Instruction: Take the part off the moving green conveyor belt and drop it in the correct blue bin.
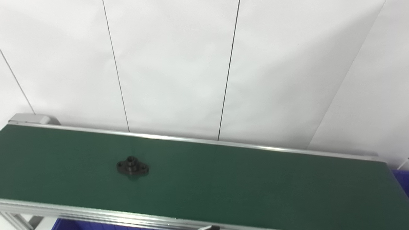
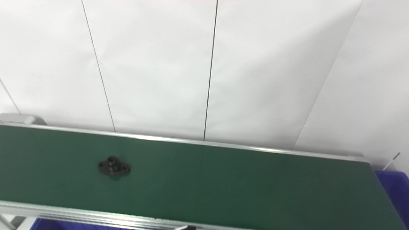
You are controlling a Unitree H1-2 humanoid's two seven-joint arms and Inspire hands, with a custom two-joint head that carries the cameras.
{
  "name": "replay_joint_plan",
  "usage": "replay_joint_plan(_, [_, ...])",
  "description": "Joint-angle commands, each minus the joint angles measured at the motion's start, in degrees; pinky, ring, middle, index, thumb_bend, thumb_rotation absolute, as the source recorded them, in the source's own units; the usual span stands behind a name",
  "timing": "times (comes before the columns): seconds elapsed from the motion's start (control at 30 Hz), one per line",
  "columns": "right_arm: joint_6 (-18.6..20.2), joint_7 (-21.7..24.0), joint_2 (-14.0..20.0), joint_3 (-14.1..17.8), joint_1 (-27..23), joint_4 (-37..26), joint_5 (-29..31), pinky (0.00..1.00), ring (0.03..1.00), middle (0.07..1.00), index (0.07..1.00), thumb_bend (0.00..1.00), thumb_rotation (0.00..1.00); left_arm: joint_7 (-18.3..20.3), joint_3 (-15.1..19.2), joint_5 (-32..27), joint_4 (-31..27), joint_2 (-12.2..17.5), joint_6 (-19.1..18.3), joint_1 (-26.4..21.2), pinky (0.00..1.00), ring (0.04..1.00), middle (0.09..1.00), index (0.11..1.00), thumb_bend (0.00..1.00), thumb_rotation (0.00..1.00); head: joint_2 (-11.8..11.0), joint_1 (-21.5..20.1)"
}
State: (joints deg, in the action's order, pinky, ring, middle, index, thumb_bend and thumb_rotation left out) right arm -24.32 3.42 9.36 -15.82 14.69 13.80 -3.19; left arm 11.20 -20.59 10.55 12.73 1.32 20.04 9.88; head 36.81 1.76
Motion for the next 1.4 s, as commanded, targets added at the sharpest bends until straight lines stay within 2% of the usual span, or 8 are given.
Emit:
replay_joint_plan(0.0, [-2.61,0.01,-0.06,0.46,0.31,-2.40,-0.07,0.78,0.830,0.872,0.876,0.88,1.00,0.11,-0.38,0.50,-2.09,0.04,-0.09,-0.03,0.87,0.888,0.881,0.867,0.78,0.62,-0.05,0.08])
replay_joint_plan(0.03, [-2.60,0.09,0.06,0.54,0.42,-2.96,-0.20,0.78,0.831,0.871,0.877,0.88,1.00,0.36,-0.45,0.36,-2.90,0.01,-0.94,0.02,0.87,0.887,0.880,0.868,0.78,0.63,1.71,0.05])
replay_joint_plan(0.2, [-2.55,1.04,0.21,1.13,0.91,-5.51,0.09,0.78,0.825,0.873,0.873,0.87,0.99,1.13,-0.66,0.38,-6.25,0.22,-4.19,0.13,0.89,0.901,0.892,0.875,0.78,0.65,5.00,-0.63])
replay_joint_plan(0.37, [-2.13,1.99,-0.25,2.14,0.81,-6.78,0.45,0.76,0.817,0.858,0.860,0.89,0.96,1.31,-0.66,-0.01,-7.64,0.09,-5.75,-0.08,0.88,0.893,0.880,0.866,0.78,0.64,5.81,-0.67])
replay_joint_plan(0.73, [-2.55,3.07,-0.53,3.52,0.53,-5.98,0.40,0.74,0.800,0.841,0.845,0.88,0.93,0.99,-1.09,-0.02,-6.25,-0.47,-5.26,-0.63,0.88,0.893,0.881,0.862,0.77,0.62,3.78,-0.55])
replay_joint_plan(0.87, [-2.52,3.28,-0.14,3.53,1.66,-8.54,-0.02,0.74,0.797,0.848,0.849,0.87,0.92,0.74,-1.32,0.20,-5.27,-0.72,-4.38,-0.67,0.88,0.892,0.879,0.860,0.77,0.63,2.61,0.14])
replay_joint_plan(1.13, [-2.59,0.87,0.42,3.25,3.55,-23.63,-1.78,0.73,0.787,0.842,0.854,0.88,0.94,0.62,-1.47,0.83,-3.85,-0.64,-3.57,-0.72,0.84,0.878,0.886,0.865,0.78,0.63,1.04,0.55])
replay_joint_plan(1.37, [-1.62,0.77,-1.65,4.48,-0.72,-30.84,-1.64,0.70,0.770,0.828,0.849,0.91,0.85,0.36,-1.52,1.78,-0.77,-0.35,-1.52,-1.60,0.82,0.868,0.889,0.872,0.77,0.65,-0.85,-0.03])
